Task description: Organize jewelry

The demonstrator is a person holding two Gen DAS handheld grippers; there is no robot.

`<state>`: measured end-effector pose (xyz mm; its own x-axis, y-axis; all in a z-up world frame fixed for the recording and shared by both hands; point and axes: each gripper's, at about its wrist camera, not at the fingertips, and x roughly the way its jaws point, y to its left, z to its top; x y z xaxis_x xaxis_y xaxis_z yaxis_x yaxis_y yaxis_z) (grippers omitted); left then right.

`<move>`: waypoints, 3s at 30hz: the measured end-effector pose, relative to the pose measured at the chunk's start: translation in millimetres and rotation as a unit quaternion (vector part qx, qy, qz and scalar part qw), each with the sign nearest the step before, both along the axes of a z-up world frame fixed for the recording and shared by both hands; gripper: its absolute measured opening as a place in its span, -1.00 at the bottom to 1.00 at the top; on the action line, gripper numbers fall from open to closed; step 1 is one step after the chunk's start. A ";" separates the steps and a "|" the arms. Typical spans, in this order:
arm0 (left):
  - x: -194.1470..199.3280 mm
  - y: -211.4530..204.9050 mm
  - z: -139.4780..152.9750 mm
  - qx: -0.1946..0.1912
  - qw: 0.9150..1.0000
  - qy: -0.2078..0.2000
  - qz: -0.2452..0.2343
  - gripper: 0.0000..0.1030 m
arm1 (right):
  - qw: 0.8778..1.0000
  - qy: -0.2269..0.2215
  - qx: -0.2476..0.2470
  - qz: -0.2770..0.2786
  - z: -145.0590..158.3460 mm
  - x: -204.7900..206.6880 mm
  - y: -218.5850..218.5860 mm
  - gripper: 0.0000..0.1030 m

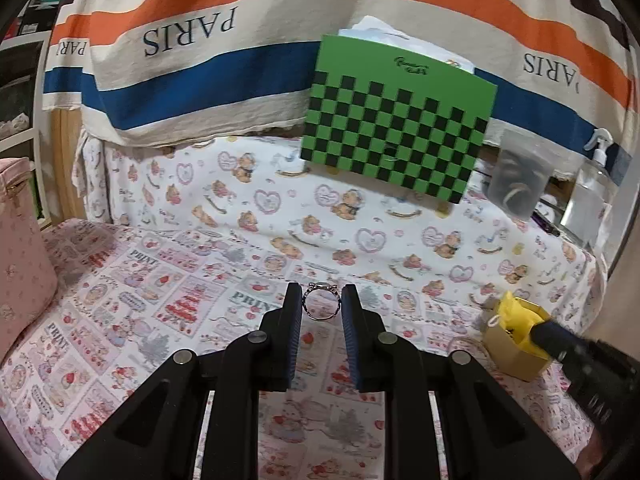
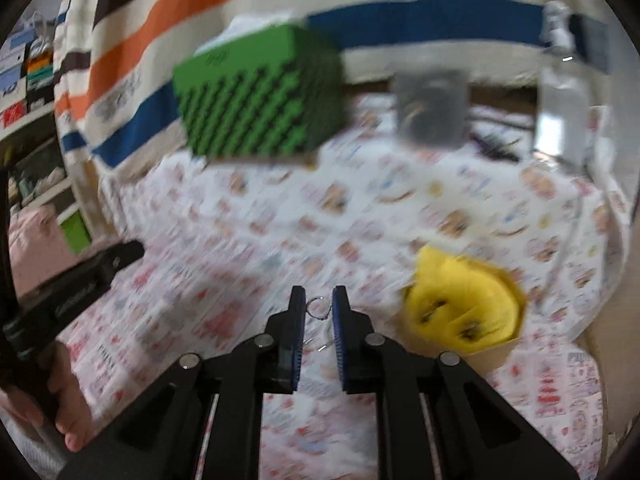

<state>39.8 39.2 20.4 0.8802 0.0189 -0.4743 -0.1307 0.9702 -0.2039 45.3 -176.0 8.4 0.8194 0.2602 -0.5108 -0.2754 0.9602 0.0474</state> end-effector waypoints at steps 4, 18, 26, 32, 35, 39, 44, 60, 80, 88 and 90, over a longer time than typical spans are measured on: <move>0.9 -9.3 -1.9 0.018 1.000 0.002 -0.002 -0.63 | 0.999 -0.027 0.025 -0.015 9.2 0.1 -22.6 -0.76; -0.4 -20.3 -5.2 0.032 0.999 0.005 -0.015 -0.63 | 0.981 0.016 0.157 -0.108 -7.3 35.6 -125.9 -0.75; -3.9 -24.0 -3.6 0.037 0.999 0.001 -0.022 -0.63 | 0.978 0.013 0.178 -0.106 -7.1 35.8 -141.9 -0.06; -1.1 -46.3 8.0 0.021 0.997 0.009 -0.080 -0.63 | 0.980 0.029 0.153 -0.123 -8.0 35.8 -145.3 0.09; 9.8 -70.7 18.3 0.015 0.992 0.019 -0.124 -0.63 | 0.976 0.037 0.176 -0.124 -10.0 35.3 -151.9 0.29; 41.3 -104.3 26.8 -0.037 0.978 0.055 -0.199 -0.63 | 0.962 0.064 0.241 -0.111 -15.7 36.5 -167.6 0.57; 80.0 -143.7 18.7 -0.058 0.967 0.101 -0.225 -0.63 | 0.940 0.110 0.277 -0.168 -33.8 42.0 -189.3 0.62; 98.0 -213.7 17.3 0.023 0.948 0.100 -0.301 0.11 | 0.924 0.119 0.267 -0.245 -41.8 41.7 -207.7 0.65; 28.2 -105.9 43.9 0.087 0.982 -0.033 -0.163 0.84 | 0.956 0.032 0.187 -0.222 -5.3 23.0 -173.2 0.77; 41.3 -81.7 -0.7 0.059 0.989 0.023 -0.136 0.84 | 0.963 0.038 0.165 -0.211 -10.3 26.3 -162.1 0.82; 45.4 -79.5 -6.5 0.062 0.988 0.033 -0.135 0.84 | 0.965 0.038 0.156 -0.208 -10.8 27.1 -158.2 0.83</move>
